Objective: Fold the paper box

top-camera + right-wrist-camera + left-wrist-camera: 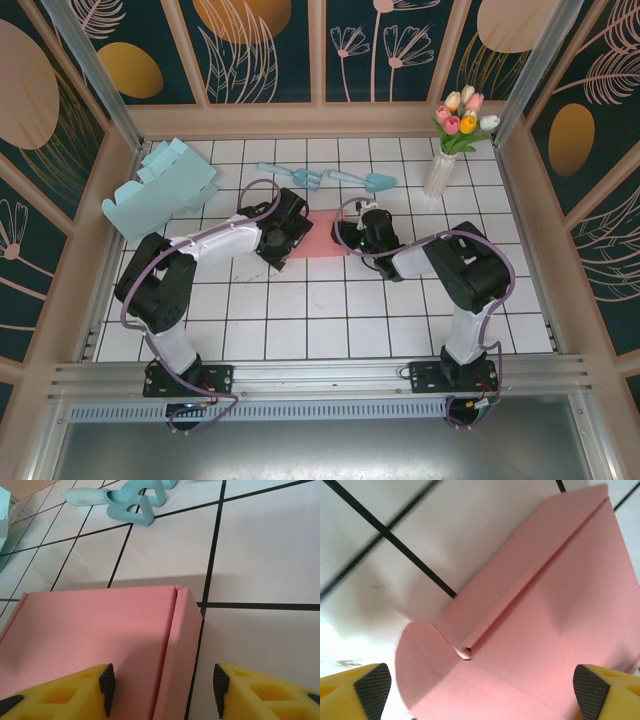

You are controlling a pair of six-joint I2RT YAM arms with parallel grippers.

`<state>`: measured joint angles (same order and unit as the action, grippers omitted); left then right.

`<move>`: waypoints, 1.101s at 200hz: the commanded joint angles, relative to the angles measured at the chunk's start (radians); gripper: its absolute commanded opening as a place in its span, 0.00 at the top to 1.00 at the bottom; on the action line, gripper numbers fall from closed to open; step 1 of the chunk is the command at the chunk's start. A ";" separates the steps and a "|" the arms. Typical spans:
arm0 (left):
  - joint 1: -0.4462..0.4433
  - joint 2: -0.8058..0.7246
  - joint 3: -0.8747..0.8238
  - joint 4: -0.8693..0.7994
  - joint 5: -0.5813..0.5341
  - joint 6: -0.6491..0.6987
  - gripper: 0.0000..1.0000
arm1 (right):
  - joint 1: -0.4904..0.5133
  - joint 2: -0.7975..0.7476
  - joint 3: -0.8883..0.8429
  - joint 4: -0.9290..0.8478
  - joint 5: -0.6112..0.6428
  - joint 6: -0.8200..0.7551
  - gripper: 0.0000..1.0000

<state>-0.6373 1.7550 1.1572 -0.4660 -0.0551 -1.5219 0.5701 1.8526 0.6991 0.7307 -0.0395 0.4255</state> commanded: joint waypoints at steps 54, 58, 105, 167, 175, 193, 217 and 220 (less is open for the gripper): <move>-0.005 0.022 0.078 0.008 -0.085 0.130 0.04 | -0.004 0.047 -0.025 -0.112 0.012 -0.005 0.44; -0.004 0.025 0.082 0.008 -0.080 0.126 0.04 | -0.004 0.048 -0.026 -0.113 0.011 -0.007 0.44; -0.006 0.053 0.069 0.016 -0.037 0.093 0.05 | -0.008 0.038 -0.038 -0.109 0.012 -0.007 0.44; -0.005 0.025 0.040 0.054 -0.146 0.135 0.05 | -0.007 0.047 -0.043 -0.094 0.003 0.002 0.44; -0.006 0.031 0.042 0.055 -0.155 0.138 0.04 | -0.007 0.049 -0.044 -0.092 0.001 0.002 0.44; -0.005 0.041 0.039 0.059 -0.143 0.130 0.05 | -0.008 0.048 -0.047 -0.090 0.001 0.003 0.44; -0.007 0.041 0.015 0.084 -0.090 0.096 0.05 | -0.009 0.048 -0.049 -0.092 0.004 0.002 0.44; -0.009 0.040 0.013 0.085 -0.087 0.094 0.05 | -0.011 0.049 -0.049 -0.091 0.004 0.002 0.44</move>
<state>-0.6380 1.7958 1.1992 -0.4061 -0.1646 -1.4075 0.5690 1.8557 0.6903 0.7525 -0.0463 0.4286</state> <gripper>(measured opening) 0.953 0.562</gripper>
